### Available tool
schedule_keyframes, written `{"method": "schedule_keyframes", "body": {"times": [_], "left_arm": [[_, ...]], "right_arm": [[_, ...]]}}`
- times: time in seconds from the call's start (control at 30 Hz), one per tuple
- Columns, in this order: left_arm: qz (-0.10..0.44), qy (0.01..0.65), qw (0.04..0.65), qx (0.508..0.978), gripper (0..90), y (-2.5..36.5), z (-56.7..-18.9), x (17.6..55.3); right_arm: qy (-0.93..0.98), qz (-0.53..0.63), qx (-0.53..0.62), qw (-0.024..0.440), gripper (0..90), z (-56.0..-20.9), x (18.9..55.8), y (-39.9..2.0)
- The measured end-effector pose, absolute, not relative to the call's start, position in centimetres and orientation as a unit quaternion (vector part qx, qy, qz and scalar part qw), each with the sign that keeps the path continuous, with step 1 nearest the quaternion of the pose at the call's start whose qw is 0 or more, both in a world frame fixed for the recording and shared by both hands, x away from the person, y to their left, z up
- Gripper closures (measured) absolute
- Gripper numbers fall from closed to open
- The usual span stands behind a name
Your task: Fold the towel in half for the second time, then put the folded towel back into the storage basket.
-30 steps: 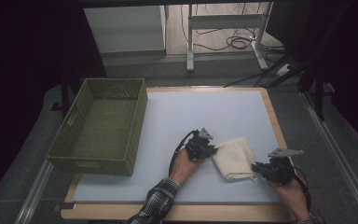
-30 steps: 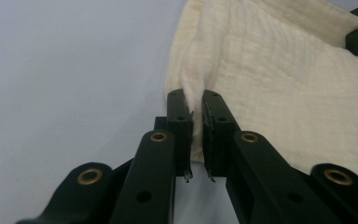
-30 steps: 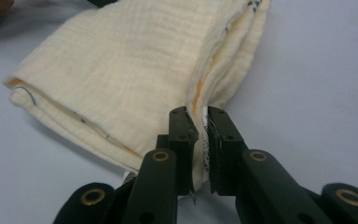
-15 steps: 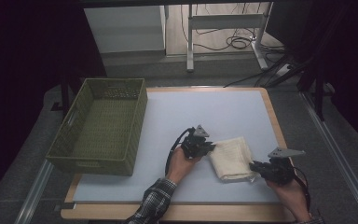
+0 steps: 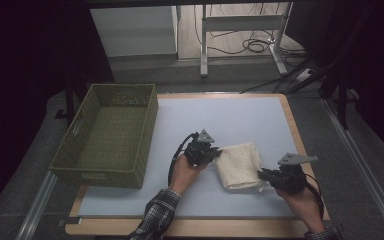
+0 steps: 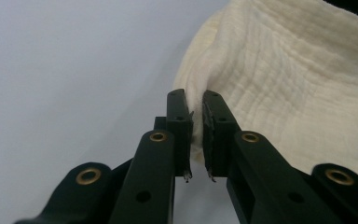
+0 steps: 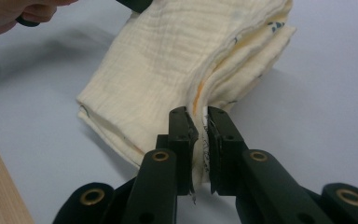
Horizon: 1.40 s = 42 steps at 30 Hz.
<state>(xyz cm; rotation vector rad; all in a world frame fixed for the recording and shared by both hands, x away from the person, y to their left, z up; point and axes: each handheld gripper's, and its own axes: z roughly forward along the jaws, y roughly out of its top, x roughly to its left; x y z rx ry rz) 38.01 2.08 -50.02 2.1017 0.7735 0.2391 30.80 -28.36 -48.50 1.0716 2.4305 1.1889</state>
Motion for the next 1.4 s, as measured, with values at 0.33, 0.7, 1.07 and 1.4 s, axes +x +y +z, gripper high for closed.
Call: {"method": "schedule_keyframes", "body": {"times": [0.33,0.7,1.07,1.4], "left_arm": [[0.113,0.323,0.426,0.838,82.9,4.4,-48.8,38.0],[0.128,0.333,0.418,0.835,82.9,6.4,-47.6,38.0],[0.144,0.342,0.409,0.834,82.7,8.3,-46.0,38.0],[0.170,0.345,0.385,0.839,82.5,10.0,-43.7,37.9]], "right_arm": [[0.835,0.414,0.344,0.114,80.9,-47.6,31.2,-25.9],[0.841,0.416,0.327,0.110,80.8,-46.9,31.9,-23.5],[0.843,0.421,0.318,0.106,80.8,-46.4,32.6,-21.6],[0.845,0.428,0.302,0.109,80.8,-45.3,33.1,-19.3]]}}
